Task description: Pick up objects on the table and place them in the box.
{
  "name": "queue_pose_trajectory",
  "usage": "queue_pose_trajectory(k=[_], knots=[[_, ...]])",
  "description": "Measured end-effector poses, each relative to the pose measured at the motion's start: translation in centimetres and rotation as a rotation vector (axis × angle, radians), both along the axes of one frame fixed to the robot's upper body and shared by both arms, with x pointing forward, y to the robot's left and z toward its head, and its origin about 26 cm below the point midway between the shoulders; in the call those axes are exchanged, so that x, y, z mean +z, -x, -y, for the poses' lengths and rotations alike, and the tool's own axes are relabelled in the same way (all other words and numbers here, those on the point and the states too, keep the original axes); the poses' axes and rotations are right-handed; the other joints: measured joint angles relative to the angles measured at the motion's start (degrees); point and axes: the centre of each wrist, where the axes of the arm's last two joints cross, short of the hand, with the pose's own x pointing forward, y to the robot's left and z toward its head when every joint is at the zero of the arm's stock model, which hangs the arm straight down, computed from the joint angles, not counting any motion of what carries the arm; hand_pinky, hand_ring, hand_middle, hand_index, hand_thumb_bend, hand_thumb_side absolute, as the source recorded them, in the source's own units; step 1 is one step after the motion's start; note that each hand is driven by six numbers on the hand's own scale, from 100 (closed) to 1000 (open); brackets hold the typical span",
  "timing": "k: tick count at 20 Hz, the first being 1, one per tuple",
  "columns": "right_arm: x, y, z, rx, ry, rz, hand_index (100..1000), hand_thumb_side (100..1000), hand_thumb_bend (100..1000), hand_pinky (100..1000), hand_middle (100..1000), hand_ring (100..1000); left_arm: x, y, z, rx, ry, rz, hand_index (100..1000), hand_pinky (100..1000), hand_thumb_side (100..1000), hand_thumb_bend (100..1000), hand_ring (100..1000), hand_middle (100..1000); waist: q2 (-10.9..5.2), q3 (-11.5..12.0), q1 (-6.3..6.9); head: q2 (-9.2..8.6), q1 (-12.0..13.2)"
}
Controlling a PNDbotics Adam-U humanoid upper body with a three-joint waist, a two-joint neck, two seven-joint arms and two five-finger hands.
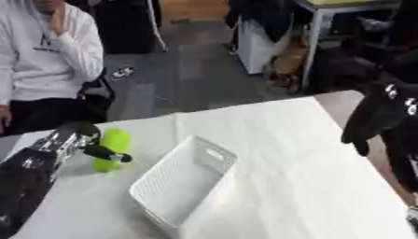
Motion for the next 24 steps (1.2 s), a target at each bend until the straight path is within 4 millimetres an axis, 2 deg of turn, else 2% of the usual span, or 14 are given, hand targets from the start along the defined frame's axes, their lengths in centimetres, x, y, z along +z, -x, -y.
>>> queue_pose_trajectory(k=[4, 9, 11, 13, 15, 16, 18, 19, 20, 22, 23, 24], knots=[[0.2, 0.0, -0.3, 0.012, -0.005, 0.002, 520, 700, 100, 151, 463, 396, -0.6, 0.2, -0.3, 0.033, 0.002, -0.01, 786, 547, 1000, 930, 855, 881, 0.47, -0.54, 0.23, -0.33, 1.02], [0.6, -0.1, -0.5, 0.023, -0.012, 0.011, 520, 699, 100, 151, 462, 396, -1.1, 0.2, -0.3, 0.064, -0.002, -0.014, 784, 554, 1000, 864, 858, 881, 0.79, -0.87, 0.39, -0.72, 1.55], [0.6, -0.1, -0.6, 0.025, -0.013, 0.01, 520, 699, 100, 151, 462, 396, -1.2, 0.3, -0.4, 0.077, -0.007, -0.014, 783, 552, 1000, 771, 855, 879, 0.91, -0.95, 0.4, -0.99, 1.55], [0.6, -0.1, -0.6, 0.026, -0.013, 0.01, 520, 699, 100, 151, 462, 396, -1.6, 0.4, -0.5, 0.088, -0.011, -0.018, 781, 550, 1000, 592, 851, 876, 1.09, -1.0, 0.41, -1.01, 1.55], [0.6, -0.1, -0.6, 0.026, -0.013, 0.009, 520, 699, 100, 151, 462, 396, -1.7, 0.4, -0.4, 0.09, -0.009, -0.012, 758, 525, 929, 323, 819, 841, 1.09, -1.0, 0.42, -1.01, 1.64], [0.6, -0.1, -0.6, 0.026, -0.013, 0.009, 520, 699, 100, 151, 462, 396, -1.7, 0.4, -0.3, 0.092, -0.007, -0.006, 734, 496, 920, 228, 783, 806, 1.09, -1.01, 0.44, -1.01, 1.69], [0.6, -0.1, -0.6, 0.027, -0.013, 0.009, 520, 699, 100, 151, 462, 396, -1.7, 0.4, -0.3, 0.092, -0.012, 0.013, 632, 384, 831, 115, 620, 662, 1.08, -1.02, 0.47, -1.02, 1.72], [0.7, -0.1, -0.6, 0.027, -0.013, 0.01, 520, 699, 100, 151, 462, 396, -1.6, 0.4, -0.3, 0.088, -0.017, 0.028, 599, 334, 814, 100, 556, 617, 1.08, -1.02, 0.47, -1.02, 1.72], [0.7, -0.1, -0.6, 0.027, -0.013, 0.011, 519, 698, 100, 151, 462, 396, -1.7, 0.4, -0.3, 0.085, -0.021, 0.043, 516, 266, 795, 100, 486, 523, 1.08, -1.02, 0.47, -1.02, 1.72], [0.7, -0.1, -0.6, 0.027, -0.013, 0.011, 519, 699, 100, 151, 462, 396, -1.8, 0.4, -0.3, 0.078, -0.028, 0.071, 428, 124, 782, 100, 379, 432, 1.08, -0.97, 0.47, -1.02, 1.73], [0.7, -0.1, -0.6, 0.027, -0.013, 0.011, 519, 699, 100, 151, 462, 396, -1.9, 0.5, -0.4, 0.074, -0.032, 0.083, 428, 124, 782, 100, 379, 432, 1.08, -0.92, 0.47, -1.02, 1.73], [0.7, -0.1, -0.6, 0.027, -0.013, 0.011, 519, 698, 100, 151, 461, 396, -1.9, 0.5, -0.4, 0.069, -0.036, 0.097, 387, 100, 774, 100, 313, 380, 1.08, -0.84, 0.47, -1.02, 1.73]])
